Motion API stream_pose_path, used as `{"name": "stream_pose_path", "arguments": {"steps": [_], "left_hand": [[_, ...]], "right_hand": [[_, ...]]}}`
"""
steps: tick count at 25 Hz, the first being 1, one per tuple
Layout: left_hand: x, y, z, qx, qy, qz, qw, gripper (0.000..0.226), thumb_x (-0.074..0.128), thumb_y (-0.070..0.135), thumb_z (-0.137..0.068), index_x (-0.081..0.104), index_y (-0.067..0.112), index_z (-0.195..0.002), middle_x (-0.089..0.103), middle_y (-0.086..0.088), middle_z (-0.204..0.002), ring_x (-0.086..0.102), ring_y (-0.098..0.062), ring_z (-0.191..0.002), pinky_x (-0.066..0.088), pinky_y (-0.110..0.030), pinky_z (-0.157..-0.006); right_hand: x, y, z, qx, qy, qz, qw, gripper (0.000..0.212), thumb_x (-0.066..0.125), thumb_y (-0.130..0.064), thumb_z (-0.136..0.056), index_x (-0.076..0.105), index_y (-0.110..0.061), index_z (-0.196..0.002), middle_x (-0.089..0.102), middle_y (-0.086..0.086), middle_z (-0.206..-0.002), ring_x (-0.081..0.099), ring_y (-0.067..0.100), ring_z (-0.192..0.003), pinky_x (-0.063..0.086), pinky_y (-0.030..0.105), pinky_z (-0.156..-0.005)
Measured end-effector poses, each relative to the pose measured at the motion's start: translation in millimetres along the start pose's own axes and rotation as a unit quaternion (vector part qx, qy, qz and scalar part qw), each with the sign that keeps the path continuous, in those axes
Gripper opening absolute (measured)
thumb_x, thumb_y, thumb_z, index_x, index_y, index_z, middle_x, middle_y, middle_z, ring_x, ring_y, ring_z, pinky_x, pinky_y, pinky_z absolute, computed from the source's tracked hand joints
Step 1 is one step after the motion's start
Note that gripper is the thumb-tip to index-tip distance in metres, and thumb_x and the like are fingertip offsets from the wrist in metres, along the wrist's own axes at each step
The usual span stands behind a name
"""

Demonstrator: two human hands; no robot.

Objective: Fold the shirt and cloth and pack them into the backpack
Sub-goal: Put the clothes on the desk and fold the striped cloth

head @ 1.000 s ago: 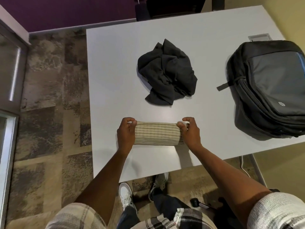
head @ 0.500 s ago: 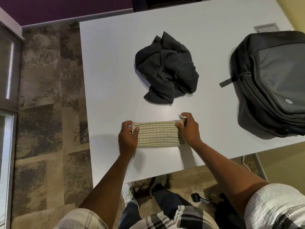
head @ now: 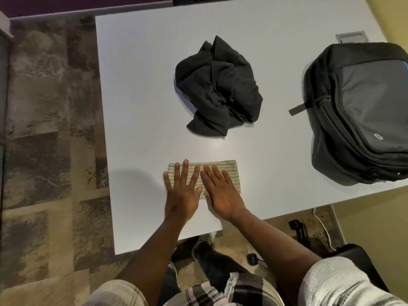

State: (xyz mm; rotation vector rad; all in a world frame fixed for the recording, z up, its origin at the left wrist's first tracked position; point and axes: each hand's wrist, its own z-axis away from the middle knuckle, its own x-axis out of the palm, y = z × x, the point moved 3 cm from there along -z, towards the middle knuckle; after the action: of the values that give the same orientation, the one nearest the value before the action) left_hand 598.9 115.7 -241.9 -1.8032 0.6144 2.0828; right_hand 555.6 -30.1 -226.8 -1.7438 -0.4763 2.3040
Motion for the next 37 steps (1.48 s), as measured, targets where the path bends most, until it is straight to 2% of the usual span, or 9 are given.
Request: {"name": "stream_pose_path", "arguments": {"steps": [5,12,14,17,21,26,28,31,37], "left_hand": [[1.5,-4.5,1.5,-0.014,-0.011,0.013,1.000,0.076,0.042,0.052,-0.101,0.012,0.018,-0.161,0.001,-0.016,-0.167,0.001,-0.037,-0.154,0.010,-0.065,-0.119],[-14.4,-15.8,7.7,-0.008,0.029,0.038,0.999,0.080,0.044,0.061,-0.099,0.025,0.010,-0.157,0.015,-0.018,-0.165,0.009,-0.039,-0.153,0.010,-0.069,-0.117],[-21.3,-15.8,10.7,-0.085,0.031,0.054,0.994,0.078,0.038,0.060,-0.101,0.023,0.008,-0.158,0.016,-0.018,-0.165,0.012,-0.038,-0.153,0.009,-0.065,-0.120],[-24.6,-16.0,19.7,-0.178,0.003,0.084,0.980,0.078,0.036,0.057,-0.099,0.026,0.005,-0.157,0.028,-0.023,-0.160,0.032,-0.041,-0.145,0.024,-0.063,-0.115],[-22.8,-14.0,24.2,-0.164,-0.031,0.077,0.983,0.076,0.049,0.051,-0.096,0.034,0.003,-0.153,0.047,-0.025,-0.143,0.052,-0.040,-0.123,0.041,-0.054,-0.100],[-35.9,-13.6,4.5,-0.245,-0.092,0.169,0.950,0.094,0.069,0.036,-0.090,0.008,0.011,-0.157,0.042,-0.018,-0.138,0.047,-0.034,-0.123,0.041,-0.050,-0.104],[-38.6,-20.4,-2.5,-0.285,-0.098,0.207,0.931,0.094,0.077,0.033,-0.084,0.016,0.008,-0.151,0.046,-0.018,-0.132,0.051,-0.035,-0.122,0.043,-0.052,-0.102],[-38.1,-33.2,-10.4,-0.319,-0.116,0.235,0.911,0.075,0.083,0.034,-0.077,0.038,0.008,-0.130,0.059,-0.012,-0.123,0.060,-0.034,-0.116,0.045,-0.051,-0.100],[-37.9,-50.4,-13.9,-0.302,-0.136,0.324,0.886,0.054,0.082,0.033,-0.076,0.053,0.013,-0.117,0.068,-0.004,-0.114,0.068,-0.027,-0.103,0.056,-0.038,-0.089]], "right_hand": [[4.4,27.2,16.0,-0.010,-0.003,0.075,0.997,0.060,0.021,-0.042,-0.108,0.005,-0.018,-0.161,0.000,0.000,-0.168,-0.008,0.020,-0.155,0.004,0.046,-0.126],[-11.1,41.1,35.0,0.078,0.032,0.083,0.993,0.066,0.027,-0.043,-0.105,0.005,-0.015,-0.160,0.004,0.007,-0.168,0.001,0.030,-0.155,0.001,0.055,-0.123],[-20.3,38.3,33.2,0.153,0.061,0.031,0.986,0.070,0.039,-0.039,-0.103,0.009,-0.013,-0.160,0.013,0.013,-0.166,0.017,0.035,-0.150,0.015,0.052,-0.123],[-30.4,29.9,29.5,0.230,0.090,-0.015,0.969,0.069,0.050,-0.031,-0.098,0.020,-0.009,-0.156,0.047,0.015,-0.142,0.049,0.033,-0.120,0.041,0.048,-0.099],[-29.1,19.0,24.2,0.286,0.083,-0.075,0.952,0.066,0.048,-0.028,-0.097,0.018,-0.013,-0.154,0.052,0.011,-0.122,0.052,0.029,-0.104,0.050,0.047,-0.083],[-24.3,24.4,19.4,0.362,0.100,-0.218,0.901,0.055,0.059,-0.017,-0.085,0.033,-0.017,-0.134,0.053,0.008,-0.111,0.056,0.029,-0.100,0.057,0.047,-0.079],[-26.8,31.2,20.0,0.391,0.094,-0.265,0.877,0.040,0.067,-0.012,-0.080,0.041,-0.015,-0.110,0.058,0.004,-0.101,0.061,0.025,-0.091,0.054,0.034,-0.063],[-31.8,34.1,20.4,0.393,0.054,-0.256,0.881,0.032,0.070,-0.010,-0.080,0.045,-0.013,-0.099,0.058,-0.001,-0.093,0.058,0.020,-0.084,0.037,0.021,-0.052],[-31.8,29.1,18.8,0.391,0.038,-0.200,0.898,0.017,0.062,-0.013,-0.074,0.052,-0.010,-0.088,0.054,0.007,-0.093,0.057,0.027,-0.088,0.049,0.035,-0.064]]}}
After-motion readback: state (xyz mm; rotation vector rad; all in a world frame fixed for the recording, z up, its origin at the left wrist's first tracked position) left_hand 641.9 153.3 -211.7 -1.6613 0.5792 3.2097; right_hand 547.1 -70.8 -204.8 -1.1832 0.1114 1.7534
